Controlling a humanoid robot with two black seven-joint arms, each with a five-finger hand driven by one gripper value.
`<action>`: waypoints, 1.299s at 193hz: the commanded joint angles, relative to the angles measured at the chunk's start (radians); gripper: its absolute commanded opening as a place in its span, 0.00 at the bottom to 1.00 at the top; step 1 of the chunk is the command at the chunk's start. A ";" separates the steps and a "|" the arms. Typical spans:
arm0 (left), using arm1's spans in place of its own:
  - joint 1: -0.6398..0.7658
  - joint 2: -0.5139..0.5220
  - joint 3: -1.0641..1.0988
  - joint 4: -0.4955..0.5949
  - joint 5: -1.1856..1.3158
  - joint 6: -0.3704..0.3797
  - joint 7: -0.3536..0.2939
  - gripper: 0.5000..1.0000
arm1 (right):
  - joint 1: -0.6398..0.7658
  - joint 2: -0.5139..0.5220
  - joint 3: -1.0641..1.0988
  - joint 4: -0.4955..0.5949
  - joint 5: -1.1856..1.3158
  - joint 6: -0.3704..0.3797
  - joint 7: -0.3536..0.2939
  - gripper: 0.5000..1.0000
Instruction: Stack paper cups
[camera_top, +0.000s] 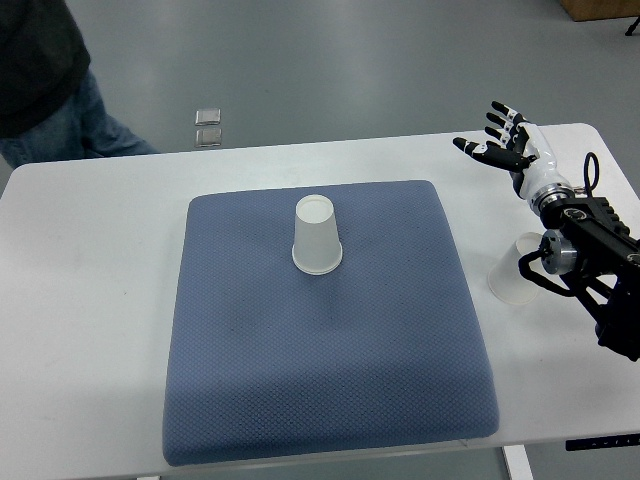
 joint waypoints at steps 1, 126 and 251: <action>-0.001 0.000 0.001 0.001 0.000 0.000 0.000 1.00 | -0.001 0.000 0.001 0.000 0.000 0.000 0.001 0.84; 0.002 0.000 -0.003 0.004 0.000 0.000 0.000 1.00 | -0.001 -0.003 0.002 0.001 0.001 0.003 0.001 0.84; 0.002 0.000 -0.005 0.002 0.000 0.000 0.000 1.00 | -0.001 -0.043 0.013 0.003 0.001 0.060 0.007 0.84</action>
